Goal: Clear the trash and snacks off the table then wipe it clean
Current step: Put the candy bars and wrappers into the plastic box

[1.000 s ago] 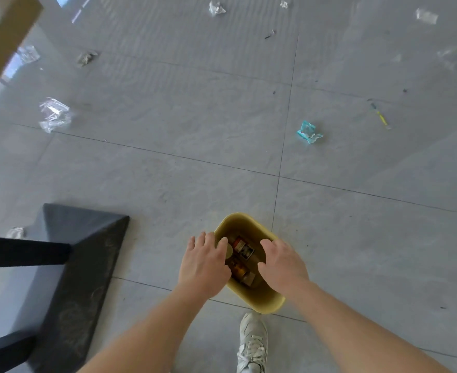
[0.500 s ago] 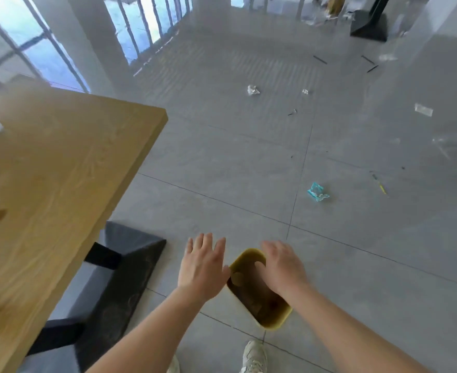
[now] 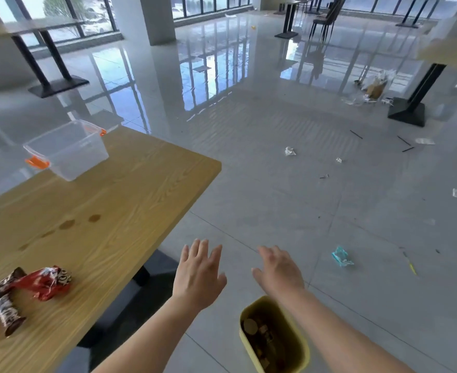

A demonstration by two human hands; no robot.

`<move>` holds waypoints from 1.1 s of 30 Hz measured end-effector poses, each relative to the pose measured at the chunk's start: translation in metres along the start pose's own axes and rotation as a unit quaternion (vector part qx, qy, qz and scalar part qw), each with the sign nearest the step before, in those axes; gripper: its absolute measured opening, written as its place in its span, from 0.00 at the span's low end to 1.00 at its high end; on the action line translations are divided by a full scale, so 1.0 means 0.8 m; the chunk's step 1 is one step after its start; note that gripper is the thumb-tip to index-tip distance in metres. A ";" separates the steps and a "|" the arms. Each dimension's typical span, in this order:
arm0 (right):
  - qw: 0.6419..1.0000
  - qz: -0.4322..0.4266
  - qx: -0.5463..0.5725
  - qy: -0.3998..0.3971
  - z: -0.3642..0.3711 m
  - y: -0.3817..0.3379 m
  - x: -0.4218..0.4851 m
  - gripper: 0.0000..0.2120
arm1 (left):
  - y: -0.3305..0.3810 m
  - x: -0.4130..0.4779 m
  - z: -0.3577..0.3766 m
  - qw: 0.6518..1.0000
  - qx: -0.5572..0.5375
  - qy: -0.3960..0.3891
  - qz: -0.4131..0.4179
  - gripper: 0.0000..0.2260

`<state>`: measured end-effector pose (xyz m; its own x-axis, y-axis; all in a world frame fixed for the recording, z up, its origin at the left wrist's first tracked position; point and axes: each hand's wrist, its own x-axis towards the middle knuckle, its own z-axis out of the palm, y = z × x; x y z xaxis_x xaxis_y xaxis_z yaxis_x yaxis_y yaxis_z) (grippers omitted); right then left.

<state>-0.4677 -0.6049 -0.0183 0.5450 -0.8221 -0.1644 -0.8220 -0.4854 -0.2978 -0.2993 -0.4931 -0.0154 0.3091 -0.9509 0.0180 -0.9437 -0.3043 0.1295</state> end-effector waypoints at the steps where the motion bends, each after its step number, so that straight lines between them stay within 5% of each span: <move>1: 1.000 -0.016 0.000 0.004 -0.008 -0.009 0.002 0.23 | -0.006 -0.003 -0.008 1.000 0.000 0.008 -0.011 0.29; 22: 0.956 -0.281 -0.001 0.084 -0.106 -0.307 0.079 0.26 | -0.226 -0.066 -0.177 0.962 0.008 0.141 -0.236 0.32; 33: 0.962 -0.264 0.003 0.066 -0.091 -0.464 0.155 0.26 | -0.393 -0.067 -0.222 0.950 0.002 0.150 -0.276 0.31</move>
<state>-0.1071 -0.5484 0.1406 0.8603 -0.4925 0.1316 -0.4354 -0.8442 -0.3127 0.0020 -0.3365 0.1190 0.7754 -0.5883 0.2292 -0.6289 -0.7519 0.1977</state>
